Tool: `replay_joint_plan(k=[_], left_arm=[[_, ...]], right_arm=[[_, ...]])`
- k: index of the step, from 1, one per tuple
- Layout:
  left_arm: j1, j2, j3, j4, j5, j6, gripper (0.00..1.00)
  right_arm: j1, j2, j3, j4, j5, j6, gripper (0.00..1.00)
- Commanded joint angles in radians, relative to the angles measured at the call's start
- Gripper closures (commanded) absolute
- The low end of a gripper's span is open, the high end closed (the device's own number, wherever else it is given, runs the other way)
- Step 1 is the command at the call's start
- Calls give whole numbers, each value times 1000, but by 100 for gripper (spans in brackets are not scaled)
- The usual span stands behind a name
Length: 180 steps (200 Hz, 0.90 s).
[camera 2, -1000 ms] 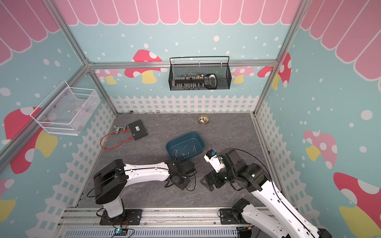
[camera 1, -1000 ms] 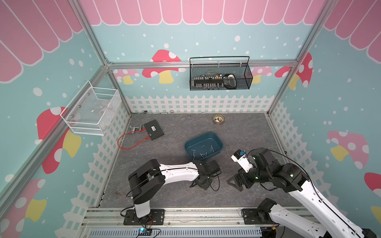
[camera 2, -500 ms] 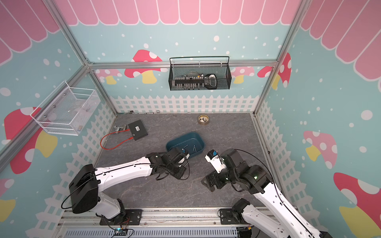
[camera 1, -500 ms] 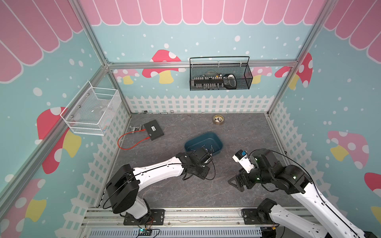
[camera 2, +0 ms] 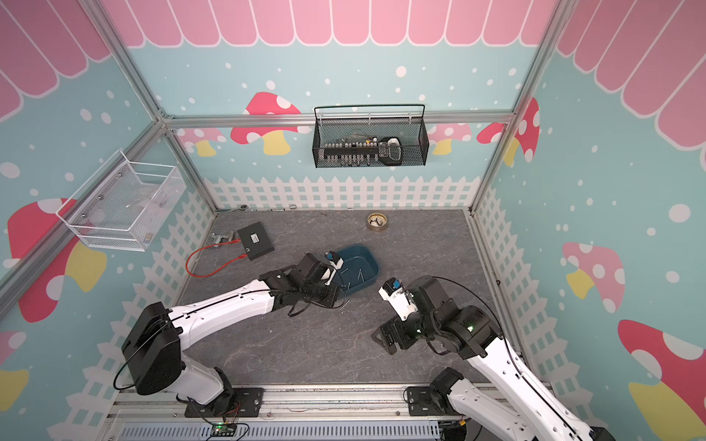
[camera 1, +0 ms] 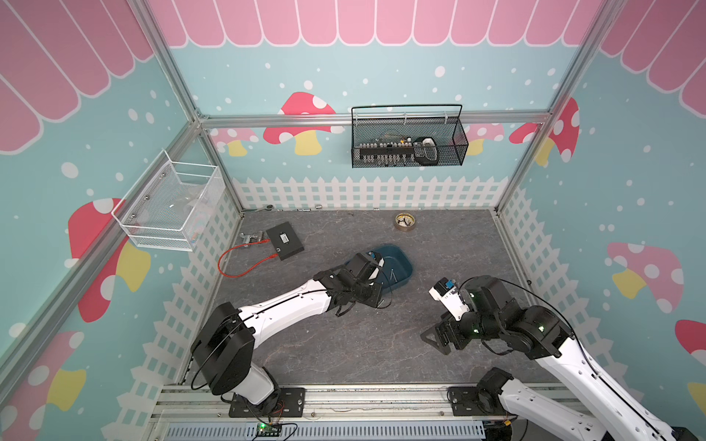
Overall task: Put the screws on the desktop into the storage box
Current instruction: Place the screw in the storage box.
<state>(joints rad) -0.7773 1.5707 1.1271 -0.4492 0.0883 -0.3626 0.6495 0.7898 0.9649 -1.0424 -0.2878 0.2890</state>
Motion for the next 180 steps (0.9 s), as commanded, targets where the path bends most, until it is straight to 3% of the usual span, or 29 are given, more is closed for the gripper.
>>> replay_joint_plan(k=[1, 49, 69, 113, 152, 180], left_arm=[[37, 44, 48, 58, 25, 17, 100], [87, 143, 117, 79, 43, 52, 100], [103, 170, 129, 90, 56, 53, 92], [123, 185, 138, 97, 98, 47, 54], [134, 128, 139, 82, 121, 41, 15], [133, 57, 133, 48, 127, 8, 1]], right_arm=[[-2, 2, -9, 24, 14, 14, 2], [-2, 14, 1, -6, 151, 49, 2], [-1, 21, 3, -16, 194, 65, 2], [-2, 54, -8, -49, 302, 111, 2], [-2, 99, -10, -67, 352, 148, 1], [-1, 135, -20, -62, 410, 164, 1]])
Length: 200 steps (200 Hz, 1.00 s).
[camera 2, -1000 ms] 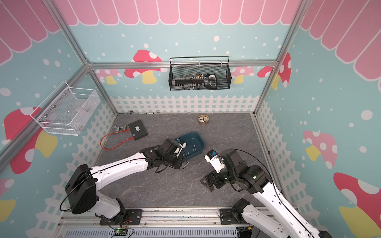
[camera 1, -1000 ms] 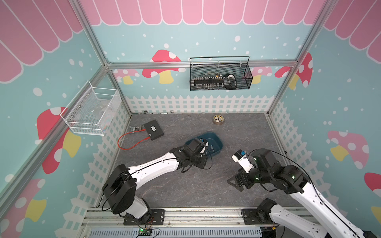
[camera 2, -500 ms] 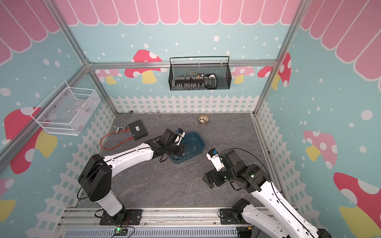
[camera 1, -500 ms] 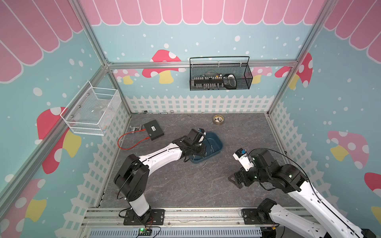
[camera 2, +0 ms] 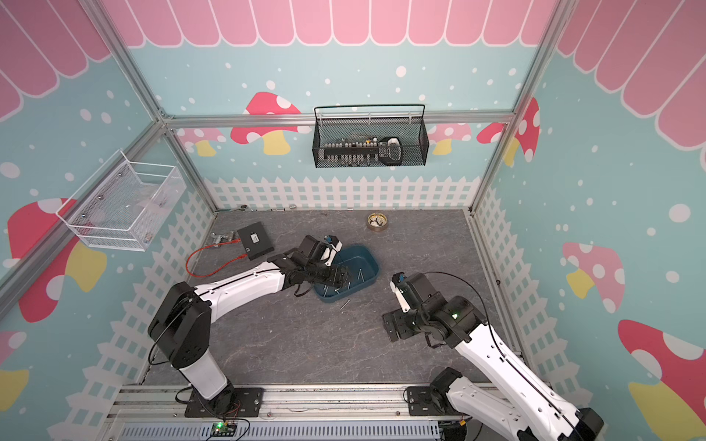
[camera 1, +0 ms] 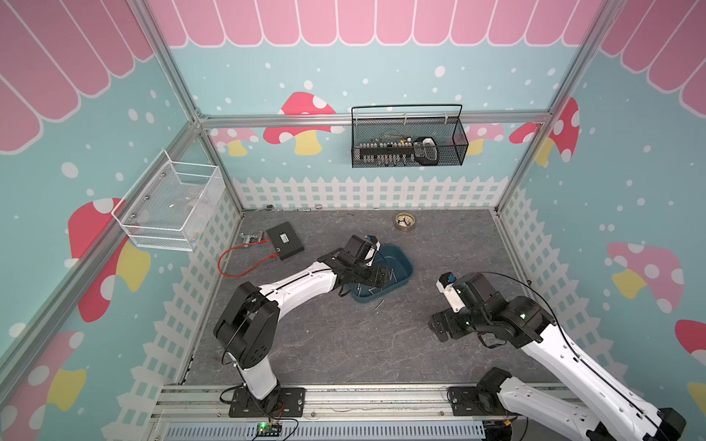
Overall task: Put the screws on the desktop into the storage box
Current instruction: Place the screw in the storage box, then pick up the screw from the center of the board.
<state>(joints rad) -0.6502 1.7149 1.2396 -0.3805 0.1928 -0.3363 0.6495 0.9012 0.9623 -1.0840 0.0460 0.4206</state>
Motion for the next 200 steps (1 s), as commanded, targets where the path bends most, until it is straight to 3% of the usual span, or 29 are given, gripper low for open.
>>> replay_joint_plan(k=[1, 56, 104, 155, 200], left_arm=[[7, -91, 19, -22, 21, -20, 1], [13, -282, -75, -55, 63, -42, 1], [13, -423, -208, -54, 120, -52, 1], [13, -457, -269, -32, 139, 6, 1], [16, -429, -298, 9, 227, 11, 1]], right_arm=[[-2, 25, -17, -21, 79, 34, 1], [-19, 130, -39, -21, 153, 90, 1], [-135, 232, -67, 1, 175, 155, 1], [-175, 217, -199, 138, 108, 299, 5], [-203, 145, -301, 269, 104, 409, 13]])
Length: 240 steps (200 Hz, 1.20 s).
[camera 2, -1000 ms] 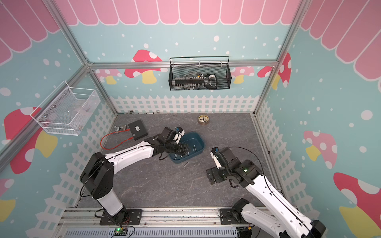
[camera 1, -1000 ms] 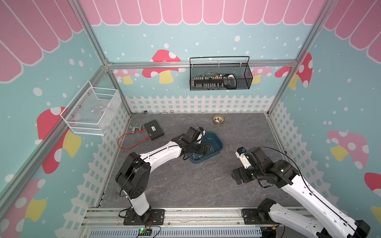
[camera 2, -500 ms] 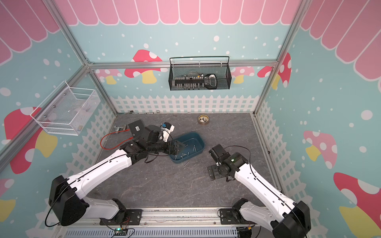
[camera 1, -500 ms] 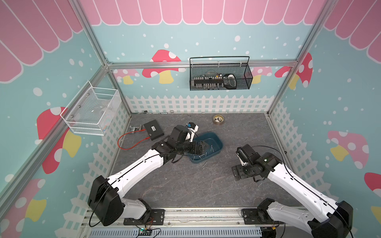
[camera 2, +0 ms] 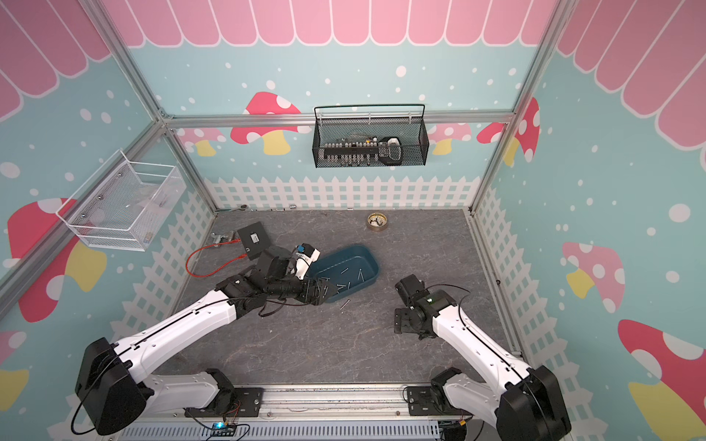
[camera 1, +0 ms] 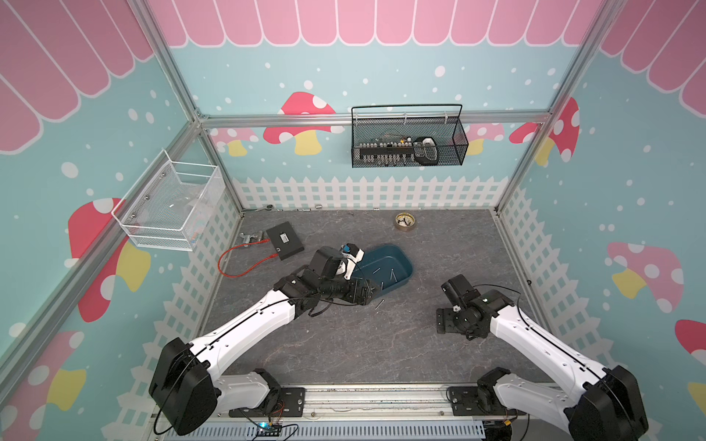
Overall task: Put the screws on the desktop into the storage box
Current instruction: Pick up the screw from the center of the board.
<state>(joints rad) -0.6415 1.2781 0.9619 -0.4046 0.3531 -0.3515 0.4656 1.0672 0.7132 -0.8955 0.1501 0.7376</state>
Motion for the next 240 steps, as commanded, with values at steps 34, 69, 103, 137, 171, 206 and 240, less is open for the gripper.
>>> replay_joint_plan(k=[34, 69, 103, 137, 171, 206, 240], left_arm=[[14, -2, -41, 45, 80, 36, 1], [16, 7, -45, 46, 96, 29, 1], [18, -2, -49, 48, 98, 32, 1], [22, -13, -64, 48, 55, 23, 1], [30, -14, -64, 47, 63, 20, 1], [47, -19, -67, 50, 64, 28, 1], [50, -24, -69, 49, 91, 39, 1]], right_arm=[[-44, -42, -123, 123, -4, 145, 17], [-78, -3, -124, 138, 9, 154, 17], [-111, 48, -133, 192, 0, 133, 20], [-146, 68, -136, 208, -8, 109, 27], [-175, 91, -135, 214, -18, 90, 28], [-194, 123, -138, 234, -33, 70, 33], [-199, 149, -137, 240, -35, 63, 34]])
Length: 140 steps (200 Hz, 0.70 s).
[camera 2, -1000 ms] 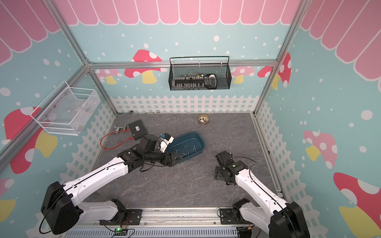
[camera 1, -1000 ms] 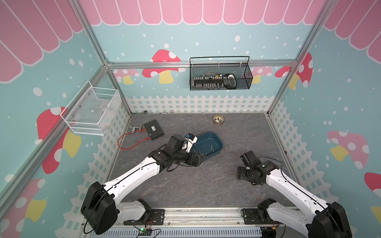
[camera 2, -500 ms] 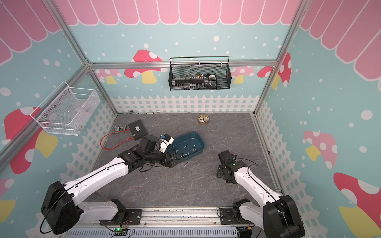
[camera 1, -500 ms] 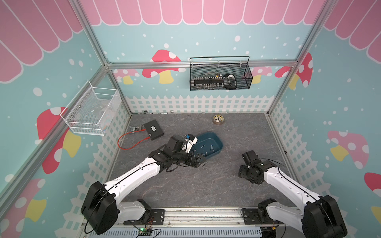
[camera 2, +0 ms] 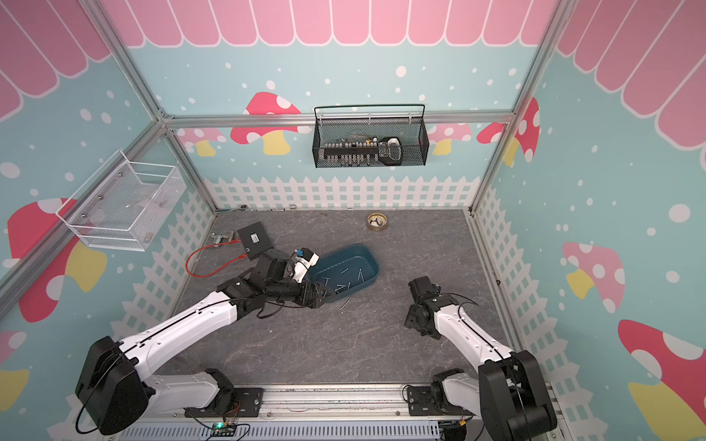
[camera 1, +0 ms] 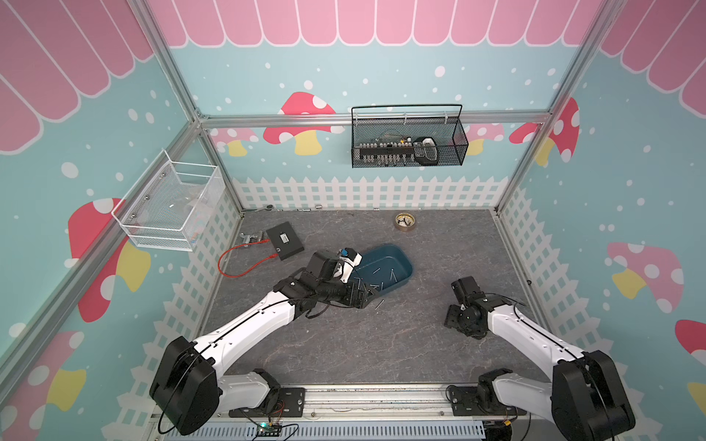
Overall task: Put the screws on the desktop into the storage box
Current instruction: Pick up the screw from the center of the board.
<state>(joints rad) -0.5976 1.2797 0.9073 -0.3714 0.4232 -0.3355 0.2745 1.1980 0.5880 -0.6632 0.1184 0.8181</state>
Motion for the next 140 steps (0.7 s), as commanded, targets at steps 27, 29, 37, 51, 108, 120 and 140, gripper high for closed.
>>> replay_joint_plan(k=[27, 29, 37, 51, 108, 120, 140], left_arm=[[12, -26, -14, 17, 33, 21, 1], [12, -25, -13, 16, 34, 21, 1], [13, -25, -12, 17, 38, 21, 1], [16, -26, -12, 16, 44, 21, 1], [15, -26, -16, 18, 59, 23, 1], [17, -22, -13, 18, 61, 23, 1], [17, -23, -15, 18, 63, 23, 1]], right_arm=[[-14, 26, -13, 10, 0, -19, 35], [-14, 26, -12, 10, 1, -19, 35], [-14, 24, -13, 10, 2, -20, 36], [-16, 23, -13, 10, 1, -19, 36], [-18, 48, -19, 25, -10, -24, 38], [-17, 54, -22, 27, -9, -24, 39], [-17, 52, -22, 27, -15, -22, 40]])
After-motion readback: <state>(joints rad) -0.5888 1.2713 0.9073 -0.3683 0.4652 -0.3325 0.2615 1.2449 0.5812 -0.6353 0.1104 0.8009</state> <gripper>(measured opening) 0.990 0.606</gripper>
